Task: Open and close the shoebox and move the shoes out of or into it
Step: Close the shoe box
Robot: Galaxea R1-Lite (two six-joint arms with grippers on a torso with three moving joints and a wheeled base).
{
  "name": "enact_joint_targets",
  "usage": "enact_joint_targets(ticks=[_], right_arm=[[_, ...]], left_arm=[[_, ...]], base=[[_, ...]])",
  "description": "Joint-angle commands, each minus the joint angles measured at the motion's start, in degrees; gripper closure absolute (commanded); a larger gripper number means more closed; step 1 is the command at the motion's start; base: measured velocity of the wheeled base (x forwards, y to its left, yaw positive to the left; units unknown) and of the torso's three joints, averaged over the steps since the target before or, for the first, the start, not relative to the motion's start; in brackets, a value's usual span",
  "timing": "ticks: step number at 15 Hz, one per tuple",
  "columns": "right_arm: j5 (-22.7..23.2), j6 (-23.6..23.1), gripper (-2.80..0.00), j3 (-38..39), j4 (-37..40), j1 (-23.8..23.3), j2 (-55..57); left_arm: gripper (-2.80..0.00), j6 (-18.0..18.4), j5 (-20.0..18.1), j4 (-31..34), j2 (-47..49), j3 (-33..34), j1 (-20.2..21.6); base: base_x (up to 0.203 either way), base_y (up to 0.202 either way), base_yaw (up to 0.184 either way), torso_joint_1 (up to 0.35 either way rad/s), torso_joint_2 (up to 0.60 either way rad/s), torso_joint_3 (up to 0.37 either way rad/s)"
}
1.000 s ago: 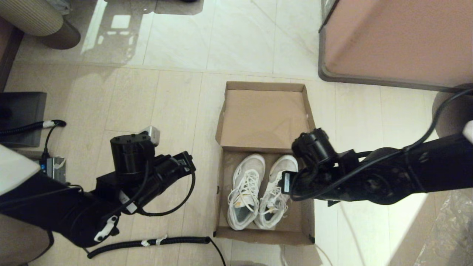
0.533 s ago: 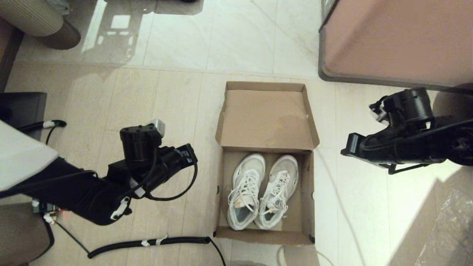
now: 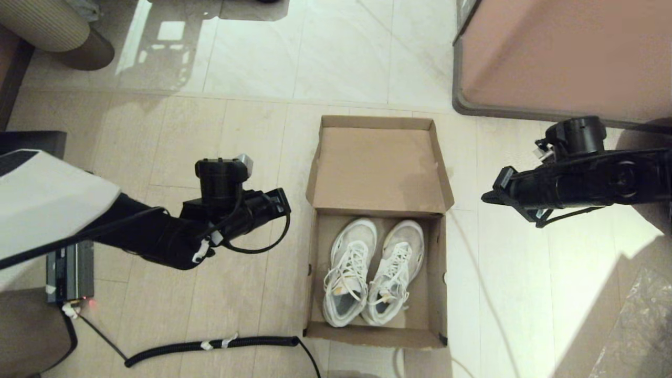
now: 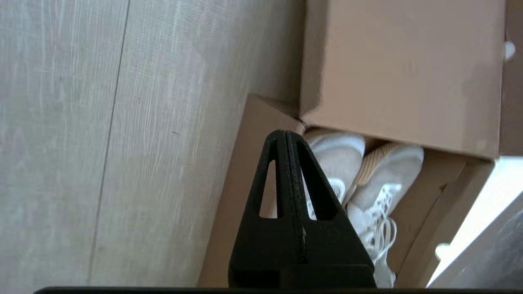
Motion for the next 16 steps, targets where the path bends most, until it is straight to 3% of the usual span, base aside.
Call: enact_joint_targets(ticks=[1, 3, 7, 11, 13, 16], right_arm=[[2.23, 6.34, 0.0, -7.88, 0.43, -1.7, 8.36], [5.47, 9.49, 0.0, -11.55, 0.85, -2.94, 11.35], [7.79, 10.48, 0.0, -18.5, 1.0, -3.29, 17.97], [10.99, 15.7, 0.0, -30.87, 1.95, -3.17, 26.69], [14.1, 16.76, 0.0, -32.01, 1.07, -2.93, 29.13], [15.02, 17.6, 0.0, -32.03, -2.82, -2.6, 30.75]], left_arm=[[0.0, -2.91, 0.13, -0.21, 2.87, -2.23, -0.04], [0.0, -6.08, 0.36, 0.77, 4.08, -5.82, 0.02], [0.0, -6.24, 0.42, 4.13, 5.53, -10.46, 0.03], [0.0, -6.23, 0.42, 4.31, 6.33, -11.22, -0.51], [0.0, -6.23, 0.51, 4.31, 6.08, -11.22, -0.68], [0.0, -6.23, 0.59, 4.31, 6.24, -11.22, -0.92]], base=[[0.0, 0.0, 0.0, 0.0, 0.0, 0.0], [0.0, 0.0, 0.0, 0.0, 0.0, 0.0], [0.0, 0.0, 0.0, 0.0, 0.0, 0.0], [0.0, 0.0, 0.0, 0.0, 0.0, 0.0], [0.0, 0.0, 0.0, 0.0, 0.0, 0.0], [0.0, 0.0, 0.0, 0.0, 0.0, 0.0]])
